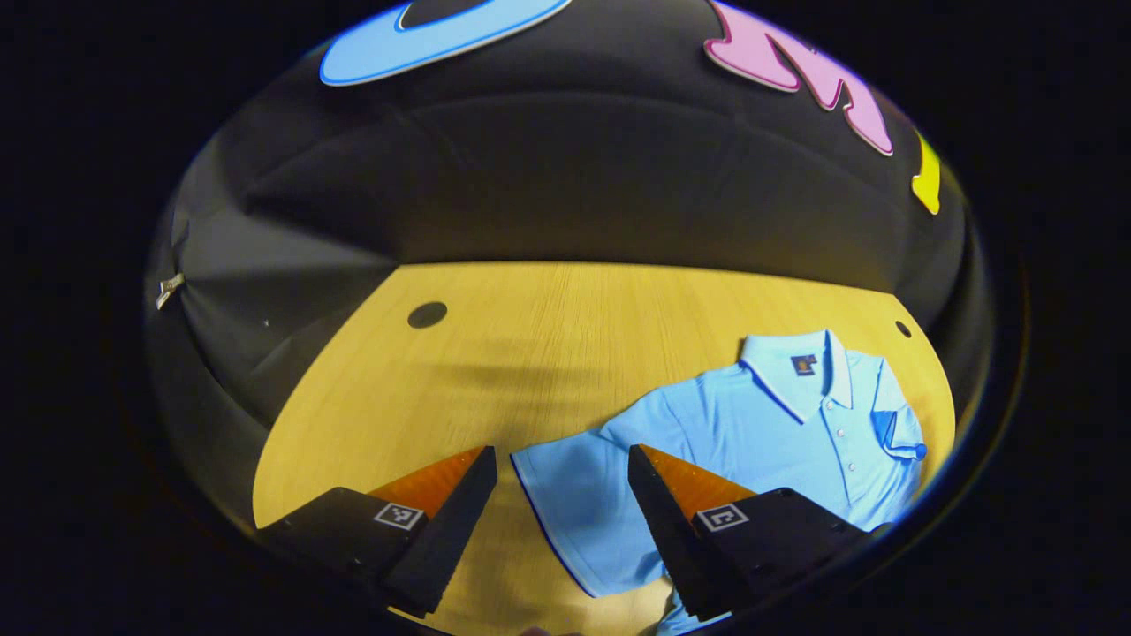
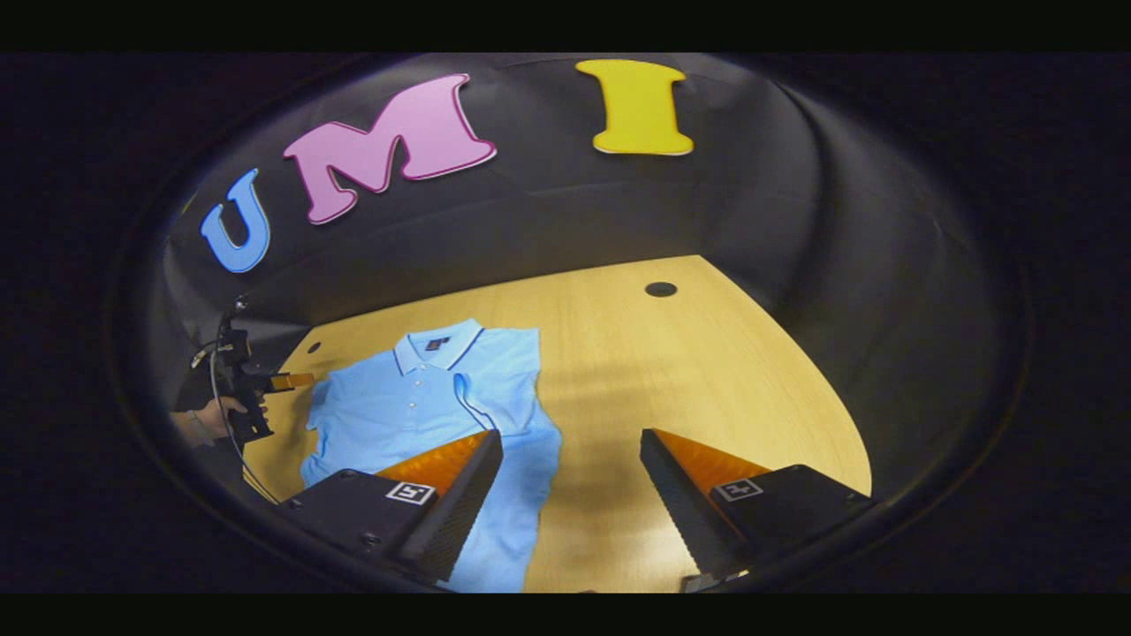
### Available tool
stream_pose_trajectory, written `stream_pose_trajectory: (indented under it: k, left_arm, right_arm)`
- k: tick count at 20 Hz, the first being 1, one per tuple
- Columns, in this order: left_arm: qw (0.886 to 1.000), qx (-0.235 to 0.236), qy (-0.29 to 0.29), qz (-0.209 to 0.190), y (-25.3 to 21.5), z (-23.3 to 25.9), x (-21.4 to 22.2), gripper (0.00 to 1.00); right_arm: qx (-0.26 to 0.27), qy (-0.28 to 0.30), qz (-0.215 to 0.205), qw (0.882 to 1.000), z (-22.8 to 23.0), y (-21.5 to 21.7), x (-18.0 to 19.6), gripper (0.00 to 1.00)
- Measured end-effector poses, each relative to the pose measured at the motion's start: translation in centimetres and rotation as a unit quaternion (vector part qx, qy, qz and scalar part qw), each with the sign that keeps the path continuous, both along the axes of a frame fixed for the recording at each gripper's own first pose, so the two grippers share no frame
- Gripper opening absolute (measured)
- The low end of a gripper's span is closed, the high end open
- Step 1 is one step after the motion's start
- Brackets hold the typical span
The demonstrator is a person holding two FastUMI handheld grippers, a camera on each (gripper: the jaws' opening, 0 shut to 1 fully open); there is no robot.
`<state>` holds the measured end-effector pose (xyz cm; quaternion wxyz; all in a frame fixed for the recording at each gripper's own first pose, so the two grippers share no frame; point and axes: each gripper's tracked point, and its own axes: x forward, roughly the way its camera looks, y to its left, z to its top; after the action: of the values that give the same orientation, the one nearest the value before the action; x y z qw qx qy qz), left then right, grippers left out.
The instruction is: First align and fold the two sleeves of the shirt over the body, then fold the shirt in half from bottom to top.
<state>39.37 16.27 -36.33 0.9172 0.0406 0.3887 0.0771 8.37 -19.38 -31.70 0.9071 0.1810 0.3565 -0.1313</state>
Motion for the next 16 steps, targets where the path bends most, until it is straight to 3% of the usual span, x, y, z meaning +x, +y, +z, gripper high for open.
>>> stream_pose_trajectory:
  k: [3,5,7,9,16]
  left_arm:
    - [0.999,0.002,0.045,-0.010,-0.2,-3.1,-0.1,0.95]
    - [0.998,-0.023,0.056,-0.019,-1.0,-3.8,0.1,0.98]
    - [0.998,-0.022,0.048,-0.035,-1.5,-4.0,0.2,0.94]
    - [0.999,-0.021,0.035,-0.031,-2.1,-3.3,0.3,0.12]
    - [0.999,-0.017,0.005,-0.041,-3.2,-0.8,1.0,0.08]
  right_arm:
    - [-0.006,0.006,-0.020,1.000,0.0,-1.6,-1.9,0.98]
    - [0.000,0.014,-0.022,1.000,-0.3,-1.7,-2.8,0.98]
    - [0.003,0.018,-0.018,1.000,-0.6,-1.5,-3.1,0.98]
    - [0.005,0.010,-0.014,1.000,-0.3,-1.0,-3.3,0.98]
    - [0.004,0.000,-0.024,1.000,-0.1,-2.1,-3.7,0.98]
